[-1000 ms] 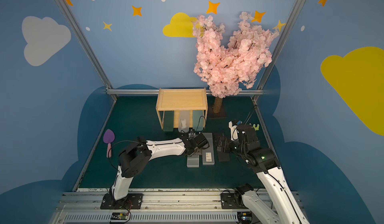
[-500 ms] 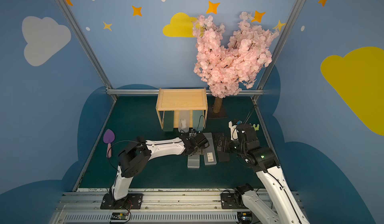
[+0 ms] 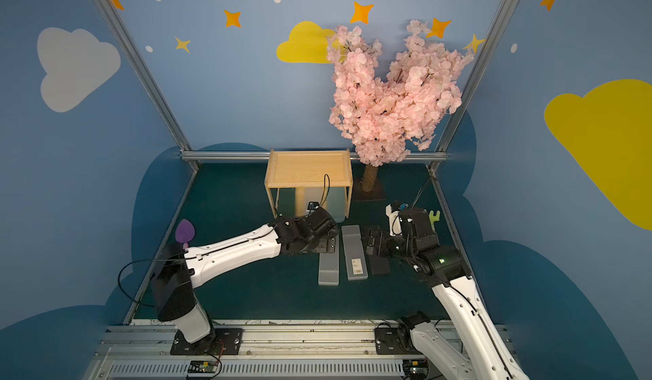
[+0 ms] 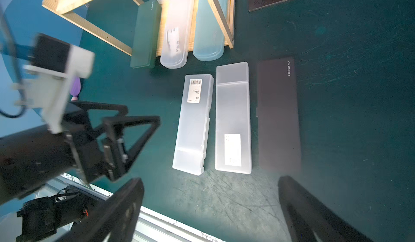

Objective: Remove the pencil cases from the shelf
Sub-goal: Pick up the pencil case from the shelf.

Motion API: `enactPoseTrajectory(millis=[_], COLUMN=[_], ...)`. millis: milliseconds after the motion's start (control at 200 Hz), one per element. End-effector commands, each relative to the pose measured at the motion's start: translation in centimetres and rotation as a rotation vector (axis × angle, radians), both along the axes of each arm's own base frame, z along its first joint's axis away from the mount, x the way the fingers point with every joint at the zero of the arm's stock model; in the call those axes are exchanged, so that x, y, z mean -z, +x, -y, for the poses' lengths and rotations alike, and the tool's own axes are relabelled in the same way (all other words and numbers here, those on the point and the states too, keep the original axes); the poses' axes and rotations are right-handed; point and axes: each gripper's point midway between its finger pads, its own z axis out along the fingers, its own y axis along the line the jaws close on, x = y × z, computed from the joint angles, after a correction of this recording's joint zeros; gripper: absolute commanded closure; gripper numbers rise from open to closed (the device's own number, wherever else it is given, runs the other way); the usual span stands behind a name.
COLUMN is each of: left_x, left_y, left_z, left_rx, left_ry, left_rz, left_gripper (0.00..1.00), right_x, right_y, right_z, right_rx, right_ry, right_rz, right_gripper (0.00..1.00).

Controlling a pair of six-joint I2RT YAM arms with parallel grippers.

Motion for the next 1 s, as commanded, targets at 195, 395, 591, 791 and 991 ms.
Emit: enactPoseTrajectory(millis=[195,395,591,791,991], left_x=[4.8,7.4,8.4,8.6,9.2], left_y=[6.4,9.0,10.8,11.9,12.9], left_z=[-11.1,-13.5,-12.6,-12.4,-12.5], left_rx=[-0.115,-0.171,-0.149,-0.16,-0.165], left_ry=[0.291,0.195,0.141,0.113,0.114], left_rz=[-0.011,-0.026,-0.053,-0.049,-0.059], left_gripper=[0.0,0.0,0.0,0.0,0.0], right_x=[-1.4,-1.0,-0.9,-0.6,-0.2], right_y=[1.7,2.6,3.2,3.6,3.9], right_z=[-1.3,-1.7,-2.0,-2.3,-2.6], right_rx=[-0.004,-0.004,-0.005,-0.005,-0.007], right_ry=[0.056,0.044,0.03,0.023,0.015], right_rz=[0.027,0.014,0.007,-0.002,-0.011], right_gripper=[0.02,0.02,0.02,0.02,0.02])
